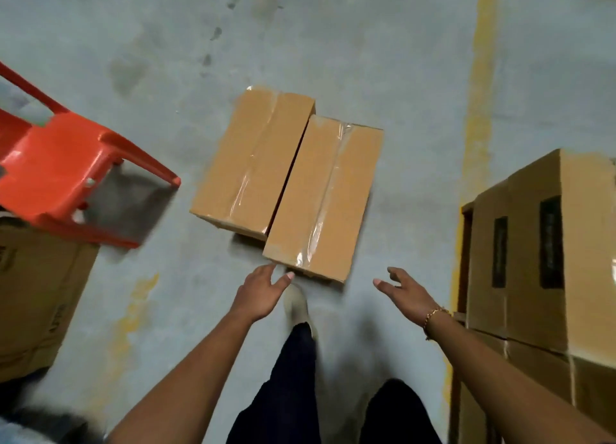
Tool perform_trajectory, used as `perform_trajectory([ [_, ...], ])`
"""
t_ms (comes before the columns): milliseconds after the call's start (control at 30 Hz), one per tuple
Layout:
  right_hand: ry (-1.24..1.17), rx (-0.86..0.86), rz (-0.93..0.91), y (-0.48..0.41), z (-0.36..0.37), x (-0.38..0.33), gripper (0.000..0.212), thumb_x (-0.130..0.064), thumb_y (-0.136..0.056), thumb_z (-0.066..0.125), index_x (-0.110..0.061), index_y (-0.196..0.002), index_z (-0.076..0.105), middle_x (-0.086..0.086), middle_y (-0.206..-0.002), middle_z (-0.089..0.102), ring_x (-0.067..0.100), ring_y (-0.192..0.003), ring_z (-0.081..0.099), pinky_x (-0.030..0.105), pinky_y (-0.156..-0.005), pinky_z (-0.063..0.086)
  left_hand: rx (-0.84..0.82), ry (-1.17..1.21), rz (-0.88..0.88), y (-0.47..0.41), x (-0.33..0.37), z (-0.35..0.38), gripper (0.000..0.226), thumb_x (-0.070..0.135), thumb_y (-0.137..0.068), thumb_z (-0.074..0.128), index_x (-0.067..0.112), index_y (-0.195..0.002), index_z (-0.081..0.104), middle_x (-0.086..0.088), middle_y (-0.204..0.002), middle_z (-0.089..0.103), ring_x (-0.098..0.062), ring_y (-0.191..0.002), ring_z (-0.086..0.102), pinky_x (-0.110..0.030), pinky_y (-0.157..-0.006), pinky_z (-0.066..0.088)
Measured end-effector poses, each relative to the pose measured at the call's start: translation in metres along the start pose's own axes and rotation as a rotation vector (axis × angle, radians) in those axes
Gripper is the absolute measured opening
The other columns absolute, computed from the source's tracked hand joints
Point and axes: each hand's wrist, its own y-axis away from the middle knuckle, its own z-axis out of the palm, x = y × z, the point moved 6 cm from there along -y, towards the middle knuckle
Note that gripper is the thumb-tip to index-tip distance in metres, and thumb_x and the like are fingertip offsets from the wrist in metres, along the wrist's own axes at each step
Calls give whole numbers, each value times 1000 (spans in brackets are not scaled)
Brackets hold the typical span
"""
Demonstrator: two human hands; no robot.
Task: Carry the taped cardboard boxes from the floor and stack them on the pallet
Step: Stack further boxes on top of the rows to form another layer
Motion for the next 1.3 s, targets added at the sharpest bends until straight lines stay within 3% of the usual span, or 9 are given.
perform_trajectory([
  [267,-148,37,119,-177,41,-37,74,-52,-96,58,-17,-156,32,7,-160,36,29,-143,39,42,-112,34,-31,26,-13,-215,12,-22,74,54,-100,52,9,-156,34,-12,-161,34,-29,-147,34,-40,-116,29],
  [467,-327,87,216,-271,61,-23,83,-44,-95,64,-15,-159,20,9,-163,28,34,-145,36,46,-113,35,34,-27,-58,-309,7,0,77,60,-94,57,0,-139,43,-19,-144,47,-38,-133,41,-48,-107,39],
  [567,-412,53,228,-297,71,-16,94,-57,-79,69,-17,-154,30,8,-155,43,32,-133,50,51,-111,43,123,-46,-85,-322,10,13,84,58,-92,59,2,-149,33,-18,-152,41,-38,-139,33,-49,-111,36],
  [667,-428,27,154,-305,72,-14,89,-59,-72,71,-22,-147,38,4,-141,54,28,-120,57,53,-103,51,155,0,-125,-328,12,18,93,55,-92,64,5,-158,22,-17,-159,32,-36,-145,28,-48,-117,30],
  [800,-475,86,85,-269,36,-24,90,-56,-69,75,-31,-147,37,-4,-138,55,23,-120,57,49,-99,53,148,37,-89,-316,25,3,75,49,-89,69,8,-146,43,-15,-146,44,-35,-136,37,-48,-112,36],
  [933,-526,115,79,-203,-28,-45,64,-40,-86,75,-31,-141,43,-2,-128,60,20,-110,61,39,-83,54,104,207,13,-257,81,-27,75,30,-90,75,16,-154,39,-8,-143,44,-27,-136,41,-40,-117,34],
  [1100,-578,190,62,-89,-118,-72,39,-27,-94,69,-30,-128,51,-8,-114,66,8,-96,63,24,-68,47,-7,378,118,-167,180,-73,74,22,-91,75,23,-155,39,-5,-149,37,-25,-135,44,-29,-104,37],
  [1300,-689,349,-1,24,-227,-75,50,-35,-90,73,-32,-135,53,-5,-117,68,14,-99,67,27,-66,51,-96,460,294,-77,325,-103,74,23,-96,69,33,-158,31,-1,-163,32,-18,-148,31,-29,-103,31],
])
